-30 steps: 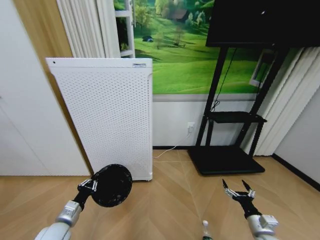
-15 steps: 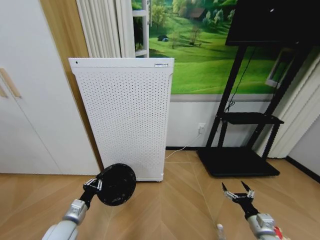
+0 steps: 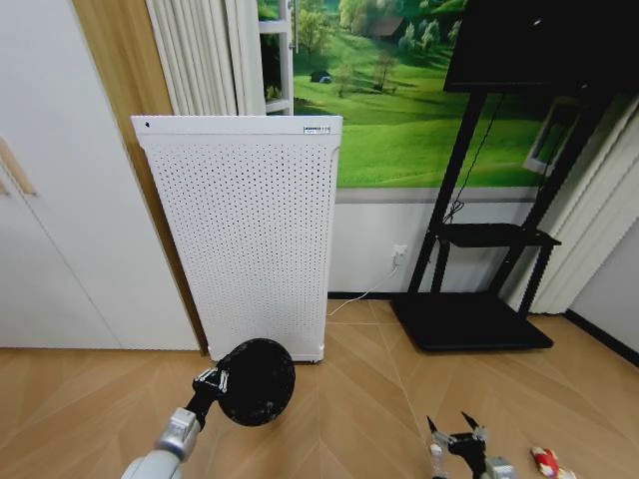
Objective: Pick up the trash bin and place the garbage on the floor into it.
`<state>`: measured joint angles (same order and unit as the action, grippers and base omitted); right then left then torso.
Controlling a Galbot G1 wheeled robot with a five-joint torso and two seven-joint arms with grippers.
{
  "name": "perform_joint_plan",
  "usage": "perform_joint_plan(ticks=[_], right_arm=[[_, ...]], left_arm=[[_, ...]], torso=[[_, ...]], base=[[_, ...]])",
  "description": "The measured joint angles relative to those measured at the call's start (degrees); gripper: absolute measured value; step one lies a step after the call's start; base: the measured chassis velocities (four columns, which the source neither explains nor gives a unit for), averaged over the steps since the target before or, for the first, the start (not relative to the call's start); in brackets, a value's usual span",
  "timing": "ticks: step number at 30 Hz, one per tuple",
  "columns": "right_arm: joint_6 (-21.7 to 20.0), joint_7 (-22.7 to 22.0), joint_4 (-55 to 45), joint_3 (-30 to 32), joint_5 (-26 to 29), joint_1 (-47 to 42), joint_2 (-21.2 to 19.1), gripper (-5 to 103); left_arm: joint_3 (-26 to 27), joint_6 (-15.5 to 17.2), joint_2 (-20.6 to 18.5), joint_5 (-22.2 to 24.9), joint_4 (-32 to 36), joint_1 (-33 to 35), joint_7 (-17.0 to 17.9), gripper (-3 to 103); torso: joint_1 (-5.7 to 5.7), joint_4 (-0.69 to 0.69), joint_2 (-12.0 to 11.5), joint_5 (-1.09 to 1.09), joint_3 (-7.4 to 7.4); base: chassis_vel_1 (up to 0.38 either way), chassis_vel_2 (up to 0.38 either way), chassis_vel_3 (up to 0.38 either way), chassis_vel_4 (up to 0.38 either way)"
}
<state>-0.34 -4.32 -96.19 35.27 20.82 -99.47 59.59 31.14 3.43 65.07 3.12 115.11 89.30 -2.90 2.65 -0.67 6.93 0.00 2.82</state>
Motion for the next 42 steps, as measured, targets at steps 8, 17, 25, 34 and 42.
perform_joint_plan(ticks=[8, 17, 25, 34, 42], right_arm=[[-3.7, -5.4, 5.2, -4.8, 6.5, 2.9, -2.5, 100], [-7.1, -9.8, 10.3, -10.1, 11.3, 5.8, -3.3, 100], [-6.8, -10.2, 14.0, -14.8, 10.7, 8.1, -3.1, 100], [-6.6, -10.2, 18.1, -18.3, 10.7, 12.7, -2.9, 100], [-6.7, -10.2, 21.0, -19.0, 10.5, 13.4, -2.7, 100]], left_arm=[[-1.2, -0.1, -0.2, 0.0, -1.6, -1.3, 0.0, 7], [-3.0, 0.0, 0.1, -0.3, -3.6, -2.9, 0.1, 7], [-3.5, -0.4, 0.7, -0.9, -5.5, -3.5, 0.2, 7], [-3.9, -0.5, 0.7, -0.9, -6.7, -4.3, 0.3, 7], [-4.7, -0.9, 1.0, -0.9, -8.3, -5.1, 0.3, 7]], torso=[[0.0, 0.02, 0.0, 0.0, 0.0], [0.0, 0.01, 0.0, 0.0, 0.0], [0.0, 0.0, 0.0, 0.0, 0.0], [0.0, 0.01, 0.0, 0.0, 0.0], [0.0, 0.0, 0.0, 0.0, 0.0]], base=[[0.0, 0.0, 0.0, 0.0], [0.0, 0.0, 0.0, 0.0], [0.0, 0.0, 0.0, 0.0], [0.0, 0.0, 0.0, 0.0], [0.0, 0.0, 0.0, 0.0]])
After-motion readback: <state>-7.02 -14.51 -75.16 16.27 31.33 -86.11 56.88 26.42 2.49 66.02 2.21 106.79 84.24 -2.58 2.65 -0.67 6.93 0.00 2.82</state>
